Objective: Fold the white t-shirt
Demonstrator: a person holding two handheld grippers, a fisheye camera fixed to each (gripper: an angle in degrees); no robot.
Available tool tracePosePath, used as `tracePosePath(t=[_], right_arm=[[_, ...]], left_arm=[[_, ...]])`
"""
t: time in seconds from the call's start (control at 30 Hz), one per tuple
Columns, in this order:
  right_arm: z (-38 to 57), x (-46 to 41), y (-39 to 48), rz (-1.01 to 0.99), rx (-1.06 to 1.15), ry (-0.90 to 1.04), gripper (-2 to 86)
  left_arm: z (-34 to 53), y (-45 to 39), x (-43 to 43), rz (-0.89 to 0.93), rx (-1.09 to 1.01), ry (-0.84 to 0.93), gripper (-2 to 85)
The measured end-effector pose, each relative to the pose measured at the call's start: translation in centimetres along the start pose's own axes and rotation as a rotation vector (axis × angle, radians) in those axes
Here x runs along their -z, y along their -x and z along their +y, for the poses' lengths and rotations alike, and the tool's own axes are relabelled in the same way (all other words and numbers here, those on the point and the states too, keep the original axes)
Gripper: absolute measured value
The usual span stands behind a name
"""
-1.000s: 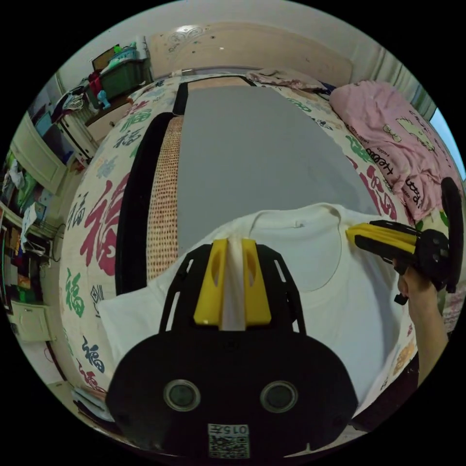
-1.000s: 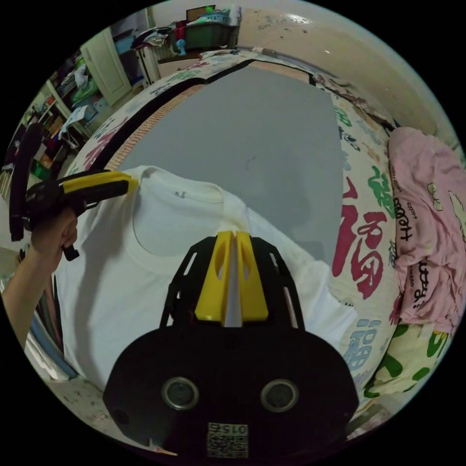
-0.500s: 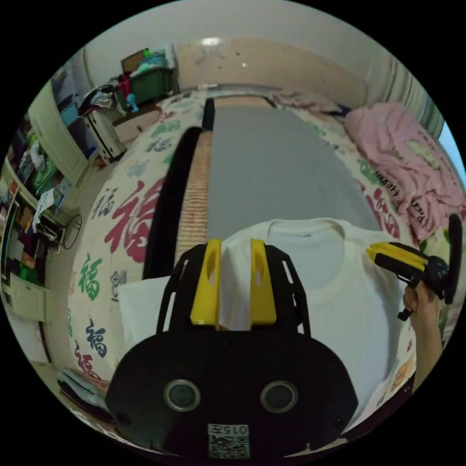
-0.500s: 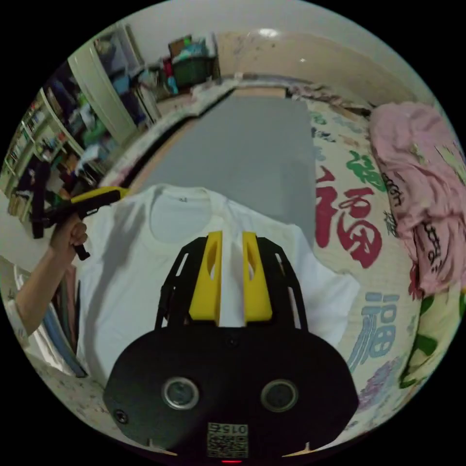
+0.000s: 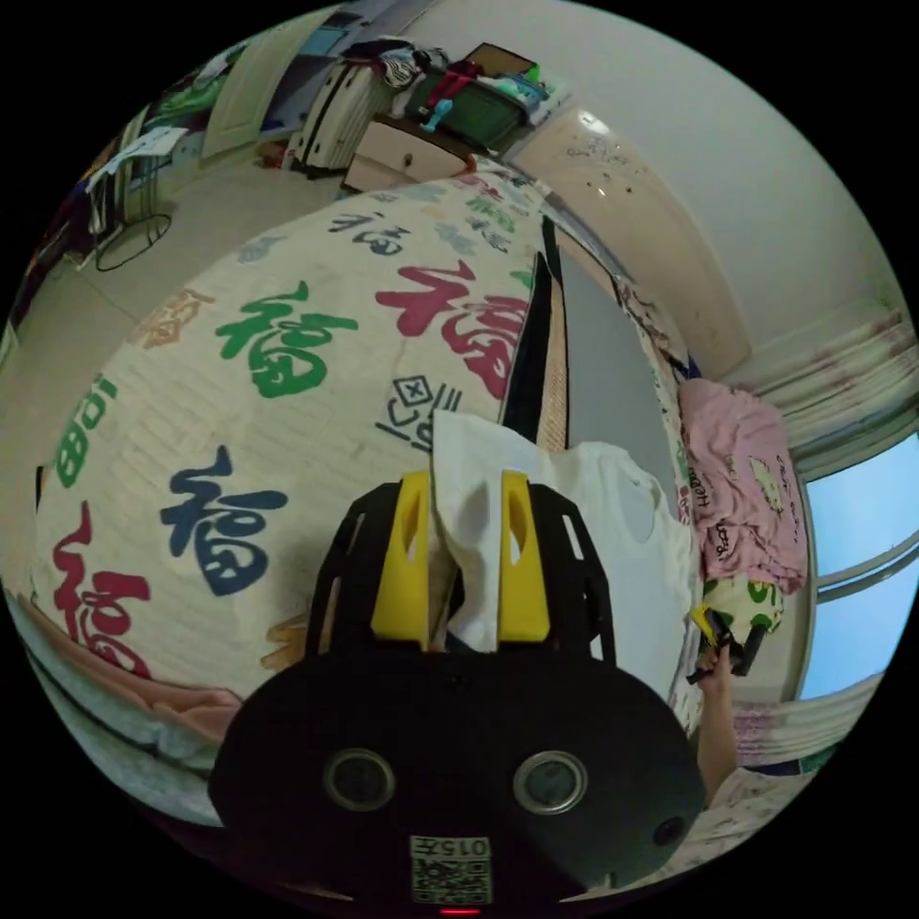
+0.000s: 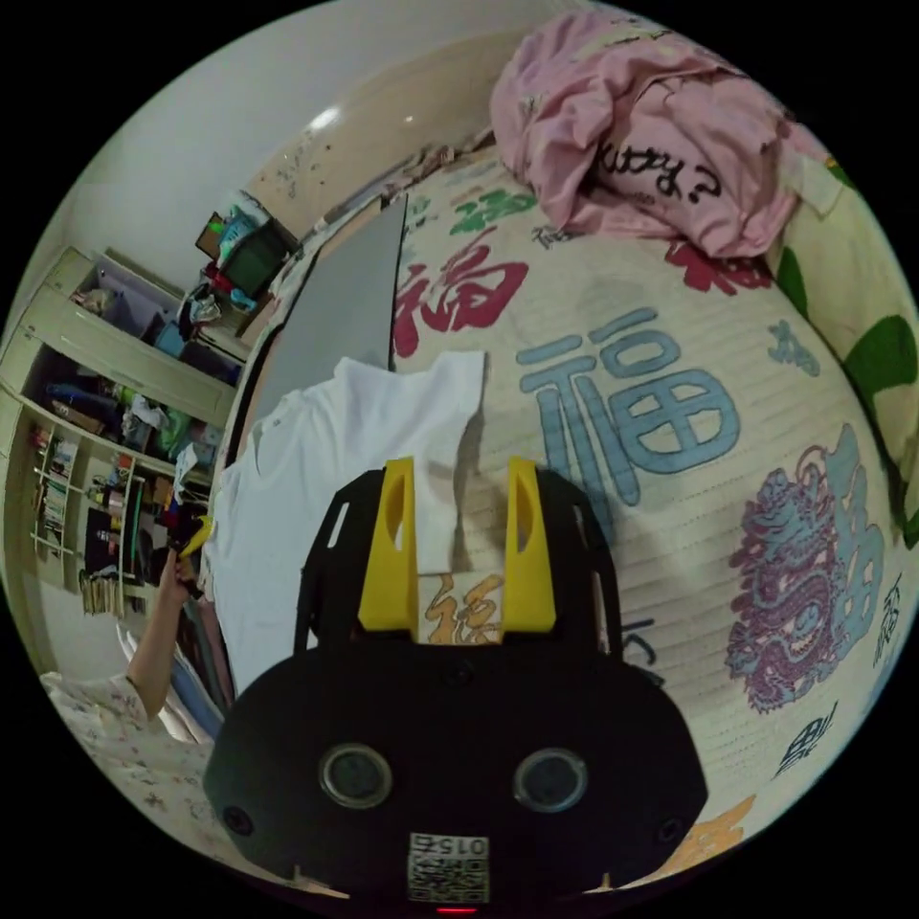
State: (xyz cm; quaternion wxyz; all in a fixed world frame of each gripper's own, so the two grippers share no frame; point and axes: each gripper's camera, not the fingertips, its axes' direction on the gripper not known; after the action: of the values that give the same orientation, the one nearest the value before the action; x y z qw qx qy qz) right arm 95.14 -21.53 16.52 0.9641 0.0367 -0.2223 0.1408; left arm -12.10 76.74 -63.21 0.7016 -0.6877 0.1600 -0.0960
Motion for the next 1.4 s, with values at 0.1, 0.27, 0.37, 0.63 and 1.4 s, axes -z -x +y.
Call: tracePosePath(t=[0.1,0.27,0.37,0.63,1.4], right_arm=[[-2.3,1.2,2.1,0.12,-0.008,0.015,9.1],[-4.7,7.0,4.5,0.231,0.046,0.05,0.7],[-5.2,11.2,4.3,0.208,0.0,0.012,0.6],[-5.0,21.3,5.1,-0.163,0.042,-0.006,12.8],[-2.3,37.7,2.6,-0.418,0.039,-0.244,9.6]], left_arm=[[0.0,-2.4,-1.3,-0.105,-0.042,0.01,5.6],[1.0,-4.9,2.3,-0.142,-0.041,-0.142,1.0],[1.3,-7.0,2.6,-0.249,-0.109,-0.138,1.1],[-0.6,-14.7,2.3,-0.369,-0.081,-0.142,5.5],[-5.0,-97.3,-41.2,-0.018,-0.882,0.448,11.1]])
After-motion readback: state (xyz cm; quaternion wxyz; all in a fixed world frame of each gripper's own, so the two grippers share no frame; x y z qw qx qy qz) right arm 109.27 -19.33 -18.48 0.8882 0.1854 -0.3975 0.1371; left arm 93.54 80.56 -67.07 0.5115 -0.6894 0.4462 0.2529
